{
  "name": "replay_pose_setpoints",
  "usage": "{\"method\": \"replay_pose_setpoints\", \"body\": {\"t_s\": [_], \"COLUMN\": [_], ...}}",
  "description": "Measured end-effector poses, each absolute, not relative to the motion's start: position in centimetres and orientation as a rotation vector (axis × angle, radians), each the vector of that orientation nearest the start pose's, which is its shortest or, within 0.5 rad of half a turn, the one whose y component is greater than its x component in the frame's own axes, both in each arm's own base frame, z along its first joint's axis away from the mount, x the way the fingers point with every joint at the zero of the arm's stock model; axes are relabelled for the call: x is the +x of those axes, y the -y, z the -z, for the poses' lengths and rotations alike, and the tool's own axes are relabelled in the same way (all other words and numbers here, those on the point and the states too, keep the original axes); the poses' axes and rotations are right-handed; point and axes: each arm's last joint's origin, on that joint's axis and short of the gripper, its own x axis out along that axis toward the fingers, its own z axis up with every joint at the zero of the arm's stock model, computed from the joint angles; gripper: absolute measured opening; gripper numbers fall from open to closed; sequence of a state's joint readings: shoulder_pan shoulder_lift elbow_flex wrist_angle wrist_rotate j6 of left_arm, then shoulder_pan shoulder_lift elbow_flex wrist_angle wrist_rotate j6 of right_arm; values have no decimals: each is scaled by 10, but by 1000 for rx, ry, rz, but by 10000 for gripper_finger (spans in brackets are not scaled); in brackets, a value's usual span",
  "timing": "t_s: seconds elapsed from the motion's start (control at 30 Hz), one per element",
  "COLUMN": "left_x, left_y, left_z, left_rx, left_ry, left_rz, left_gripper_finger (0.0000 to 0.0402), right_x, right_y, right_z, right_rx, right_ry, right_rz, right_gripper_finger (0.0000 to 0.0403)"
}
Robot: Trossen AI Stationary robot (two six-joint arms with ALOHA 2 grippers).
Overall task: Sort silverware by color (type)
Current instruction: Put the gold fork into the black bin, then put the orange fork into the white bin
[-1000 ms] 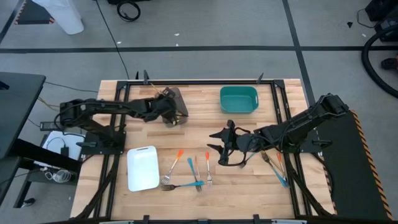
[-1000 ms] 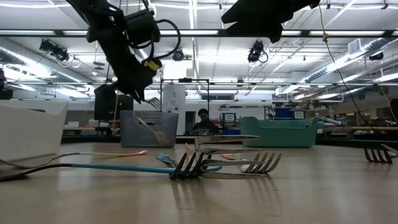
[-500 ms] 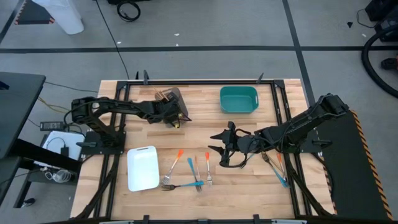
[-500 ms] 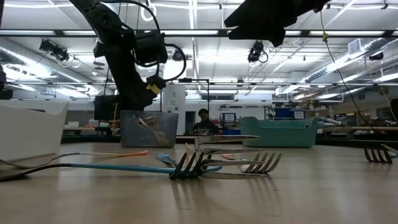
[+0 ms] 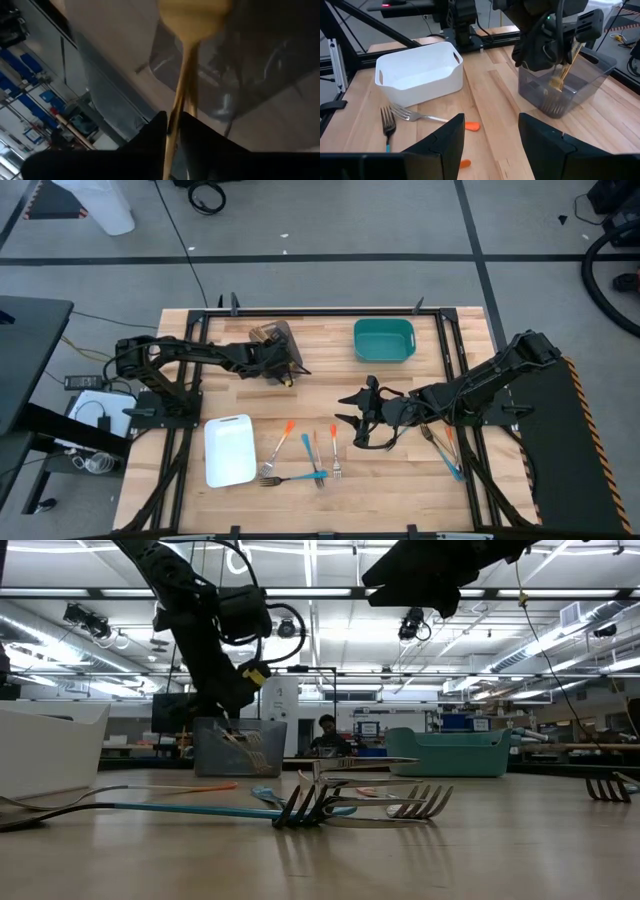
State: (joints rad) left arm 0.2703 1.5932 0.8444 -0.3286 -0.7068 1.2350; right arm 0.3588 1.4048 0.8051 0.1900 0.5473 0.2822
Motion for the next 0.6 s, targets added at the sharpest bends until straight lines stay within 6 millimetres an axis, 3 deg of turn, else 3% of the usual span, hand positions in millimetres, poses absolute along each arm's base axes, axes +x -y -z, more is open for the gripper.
{"method": "replay_pose_setpoints", "body": {"t_s": [0.37,0.6], "left_x": [277,276], "left_y": [-84,-77], "left_z": [-168,-181], "left_rx": [1281,1343], "left_ry": [-1512,-1519], "left_rz": [-189,-311], "left_gripper_finger": [153,156], "right_x": [283,282], "right_y": [-91,-94], "right_z": [-238,-238], "right_rx": [101,100], "right_ry": [-345,-346], "right_rz": [231,225], "right_gripper_finger": [197,197]}}
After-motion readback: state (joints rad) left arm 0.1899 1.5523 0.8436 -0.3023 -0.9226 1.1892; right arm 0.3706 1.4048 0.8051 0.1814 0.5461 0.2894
